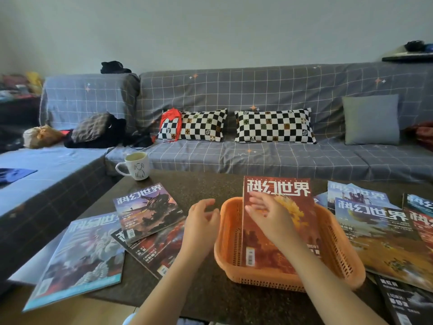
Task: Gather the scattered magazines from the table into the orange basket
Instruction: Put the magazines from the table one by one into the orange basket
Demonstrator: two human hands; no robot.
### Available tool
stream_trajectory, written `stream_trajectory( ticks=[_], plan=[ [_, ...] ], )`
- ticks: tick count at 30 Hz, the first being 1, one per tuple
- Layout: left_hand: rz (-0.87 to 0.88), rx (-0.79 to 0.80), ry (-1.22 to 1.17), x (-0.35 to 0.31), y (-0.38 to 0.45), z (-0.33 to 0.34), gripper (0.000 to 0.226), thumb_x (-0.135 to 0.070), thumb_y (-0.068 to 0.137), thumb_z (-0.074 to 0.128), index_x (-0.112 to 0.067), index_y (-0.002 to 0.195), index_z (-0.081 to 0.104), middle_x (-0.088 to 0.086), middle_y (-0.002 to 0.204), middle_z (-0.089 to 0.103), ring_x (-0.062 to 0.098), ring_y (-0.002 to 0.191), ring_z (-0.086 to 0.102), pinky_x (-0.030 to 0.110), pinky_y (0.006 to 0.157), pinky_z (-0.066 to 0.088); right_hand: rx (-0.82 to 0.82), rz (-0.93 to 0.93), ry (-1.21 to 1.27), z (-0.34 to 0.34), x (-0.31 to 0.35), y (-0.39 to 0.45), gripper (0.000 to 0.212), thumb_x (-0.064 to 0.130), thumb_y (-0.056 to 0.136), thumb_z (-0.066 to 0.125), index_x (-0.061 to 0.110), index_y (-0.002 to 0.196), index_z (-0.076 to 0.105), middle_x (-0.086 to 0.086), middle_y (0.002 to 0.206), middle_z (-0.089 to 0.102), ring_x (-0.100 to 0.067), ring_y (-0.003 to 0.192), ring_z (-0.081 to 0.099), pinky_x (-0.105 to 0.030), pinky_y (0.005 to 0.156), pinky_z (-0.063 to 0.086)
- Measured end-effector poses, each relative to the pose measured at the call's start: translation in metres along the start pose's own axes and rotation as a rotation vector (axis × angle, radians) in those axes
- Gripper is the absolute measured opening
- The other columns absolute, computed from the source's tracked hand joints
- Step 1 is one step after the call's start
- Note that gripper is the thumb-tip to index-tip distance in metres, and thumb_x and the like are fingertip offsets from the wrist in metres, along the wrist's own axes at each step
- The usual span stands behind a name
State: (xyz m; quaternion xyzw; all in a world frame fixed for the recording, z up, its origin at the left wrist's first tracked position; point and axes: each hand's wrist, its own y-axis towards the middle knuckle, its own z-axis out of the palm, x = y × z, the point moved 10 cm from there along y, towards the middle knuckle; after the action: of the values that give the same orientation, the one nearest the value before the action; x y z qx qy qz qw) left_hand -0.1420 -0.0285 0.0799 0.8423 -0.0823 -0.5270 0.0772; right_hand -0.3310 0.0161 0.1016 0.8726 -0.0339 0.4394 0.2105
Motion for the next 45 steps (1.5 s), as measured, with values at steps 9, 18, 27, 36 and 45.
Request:
stream_trajectory(
  ticks=[9, 18, 27, 36, 45],
  plan=[
    [-0.123, -0.167, 0.163, 0.087, 0.049, -0.099, 0.028, -0.019, 0.095, 0.054, -0.012, 0.121, 0.061, 0.003, 0.116, 0.065, 0.01, 0.092, 0.061, 0.026, 0.077, 0.051, 0.264, -0.002, 0.1, 0.151, 0.041, 0.053, 0.031, 0.025, 0.086, 0.063, 0.019, 0.116, 0.061, 0.002, 0.101, 0.067, -0.007, 0.083, 0.061, -0.019, 0.079, 0.048],
    [-0.341, -0.18, 0.316, 0.18, 0.075, -0.125, 0.027, -0.018, 0.092, 0.049, -0.008, 0.111, 0.065, 0.013, 0.117, 0.063, 0.026, 0.102, 0.059, 0.037, 0.087, 0.048, 0.525, 0.201, -0.141, 0.258, -0.003, 0.094, 0.051, 0.033, 0.086, 0.062, 0.011, 0.131, 0.05, -0.007, 0.127, 0.058, -0.021, 0.115, 0.054, -0.022, 0.084, 0.037],
    [-0.513, -0.364, 0.231, 0.207, 0.073, -0.154, 0.026, -0.02, 0.091, 0.059, -0.001, 0.108, 0.063, 0.019, 0.106, 0.068, 0.025, 0.085, 0.057, 0.033, 0.074, 0.041, 0.578, 0.177, -0.462, 0.272, -0.008, 0.094, 0.052, 0.039, 0.085, 0.06, 0.01, 0.127, 0.051, -0.008, 0.127, 0.057, -0.027, 0.116, 0.054, -0.034, 0.093, 0.044],
    [-0.713, -0.268, 0.094, 0.221, 0.048, -0.155, 0.038, -0.038, 0.078, 0.076, -0.003, 0.089, 0.068, 0.013, 0.085, 0.07, 0.025, 0.076, 0.066, 0.036, 0.067, 0.055, 0.552, 0.252, -0.537, 0.242, -0.003, 0.065, 0.033, 0.039, 0.08, 0.062, 0.014, 0.102, 0.062, -0.005, 0.105, 0.066, -0.023, 0.096, 0.062, -0.03, 0.072, 0.046],
    [-0.66, -0.168, 0.207, 0.203, 0.007, -0.163, 0.024, -0.033, 0.078, 0.077, -0.011, 0.076, 0.069, 0.005, 0.071, 0.066, 0.017, 0.064, 0.059, 0.028, 0.057, 0.045, 0.62, 0.41, -0.345, 0.214, -0.008, 0.013, 0.023, 0.037, 0.077, 0.071, 0.019, 0.088, 0.062, 0.002, 0.083, 0.062, -0.012, 0.074, 0.058, -0.023, 0.053, 0.037]
  ],
)
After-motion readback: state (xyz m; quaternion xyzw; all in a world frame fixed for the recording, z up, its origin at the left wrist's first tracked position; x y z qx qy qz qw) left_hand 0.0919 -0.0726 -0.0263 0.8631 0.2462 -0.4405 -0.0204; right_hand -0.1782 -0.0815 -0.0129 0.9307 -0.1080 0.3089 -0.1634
